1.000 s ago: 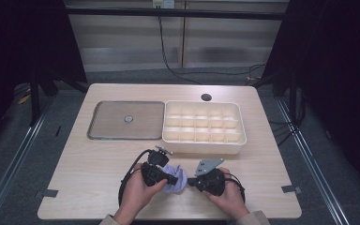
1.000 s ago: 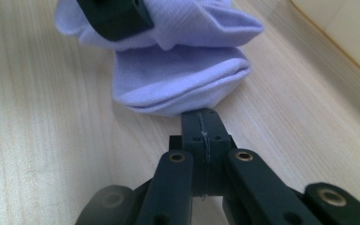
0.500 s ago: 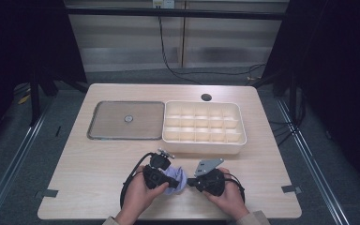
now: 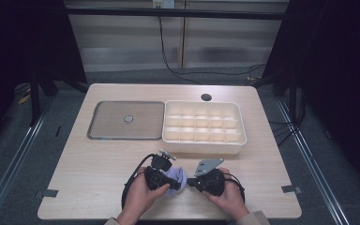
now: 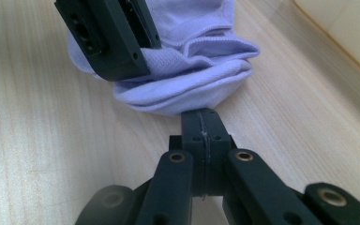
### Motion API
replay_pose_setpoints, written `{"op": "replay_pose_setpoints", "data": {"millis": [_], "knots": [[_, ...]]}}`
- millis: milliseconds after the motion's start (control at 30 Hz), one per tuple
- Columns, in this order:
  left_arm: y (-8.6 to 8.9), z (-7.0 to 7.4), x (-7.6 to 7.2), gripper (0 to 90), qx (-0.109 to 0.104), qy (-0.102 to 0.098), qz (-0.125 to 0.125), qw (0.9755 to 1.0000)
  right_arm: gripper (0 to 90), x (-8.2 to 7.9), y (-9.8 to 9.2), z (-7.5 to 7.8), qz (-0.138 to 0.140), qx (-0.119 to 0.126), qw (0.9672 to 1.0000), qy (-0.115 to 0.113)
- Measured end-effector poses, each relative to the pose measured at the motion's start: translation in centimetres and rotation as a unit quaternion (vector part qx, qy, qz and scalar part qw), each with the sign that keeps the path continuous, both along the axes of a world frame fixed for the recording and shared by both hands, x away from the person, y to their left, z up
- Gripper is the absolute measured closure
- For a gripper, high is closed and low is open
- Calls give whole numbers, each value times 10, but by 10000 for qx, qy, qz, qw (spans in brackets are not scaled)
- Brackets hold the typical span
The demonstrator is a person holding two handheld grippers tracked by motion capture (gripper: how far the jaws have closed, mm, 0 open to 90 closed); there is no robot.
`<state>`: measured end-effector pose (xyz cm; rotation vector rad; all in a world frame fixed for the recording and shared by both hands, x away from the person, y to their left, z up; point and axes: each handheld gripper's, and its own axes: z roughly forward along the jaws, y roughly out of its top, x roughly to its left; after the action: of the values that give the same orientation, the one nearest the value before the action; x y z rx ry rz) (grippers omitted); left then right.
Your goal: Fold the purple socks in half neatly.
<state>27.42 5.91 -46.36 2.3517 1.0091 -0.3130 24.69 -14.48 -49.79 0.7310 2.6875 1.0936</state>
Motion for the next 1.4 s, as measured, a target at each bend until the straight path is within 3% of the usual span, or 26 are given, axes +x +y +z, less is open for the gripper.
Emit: {"op": "replay_pose_setpoints", "data": {"millis": [1400], "knots": [[1,10,2,648,-47,-115,16,9999,900,-1,2,0,43,11,10000,-18]]}}
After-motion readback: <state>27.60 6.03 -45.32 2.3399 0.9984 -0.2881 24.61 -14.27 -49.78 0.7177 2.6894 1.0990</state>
